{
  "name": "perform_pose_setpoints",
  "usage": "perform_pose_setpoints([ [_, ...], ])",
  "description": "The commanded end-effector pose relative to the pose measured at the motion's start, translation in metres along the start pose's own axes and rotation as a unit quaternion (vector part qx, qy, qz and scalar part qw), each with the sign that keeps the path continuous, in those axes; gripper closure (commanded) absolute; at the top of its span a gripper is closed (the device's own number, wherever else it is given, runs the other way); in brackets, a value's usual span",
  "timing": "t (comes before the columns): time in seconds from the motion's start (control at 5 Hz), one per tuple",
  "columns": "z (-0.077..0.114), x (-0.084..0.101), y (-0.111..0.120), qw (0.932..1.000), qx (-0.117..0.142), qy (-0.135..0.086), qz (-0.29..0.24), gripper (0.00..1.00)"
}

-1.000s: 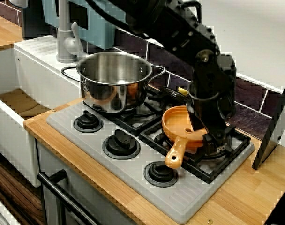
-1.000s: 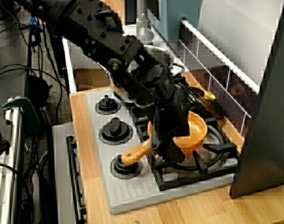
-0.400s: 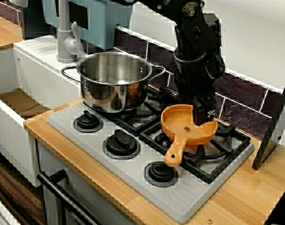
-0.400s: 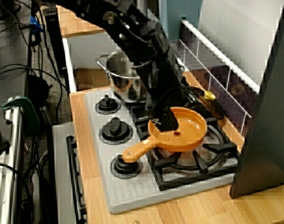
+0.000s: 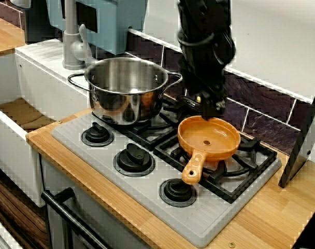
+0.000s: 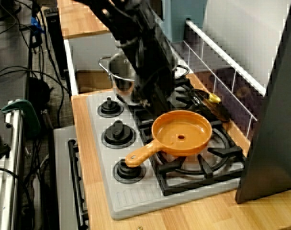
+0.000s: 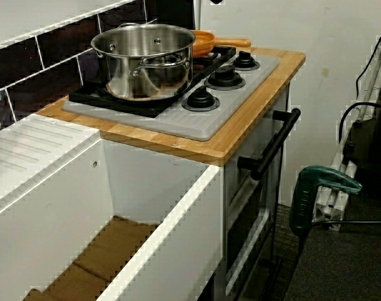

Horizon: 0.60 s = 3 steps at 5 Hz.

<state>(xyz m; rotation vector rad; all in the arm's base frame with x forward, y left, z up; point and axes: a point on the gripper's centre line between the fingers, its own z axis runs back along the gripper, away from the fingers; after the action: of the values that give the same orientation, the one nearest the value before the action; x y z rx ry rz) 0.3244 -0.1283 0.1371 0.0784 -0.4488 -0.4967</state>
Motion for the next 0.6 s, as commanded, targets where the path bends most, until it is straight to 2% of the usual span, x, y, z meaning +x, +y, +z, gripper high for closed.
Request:
perform_pose_setpoints([
  [0.0, 0.038, -0.018, 0.031, 0.9986, 0.046, -0.004, 0.024, 0.00],
  [0.4, 0.048, -0.043, 0.053, 0.9958, 0.077, 0.003, 0.050, 0.00],
])
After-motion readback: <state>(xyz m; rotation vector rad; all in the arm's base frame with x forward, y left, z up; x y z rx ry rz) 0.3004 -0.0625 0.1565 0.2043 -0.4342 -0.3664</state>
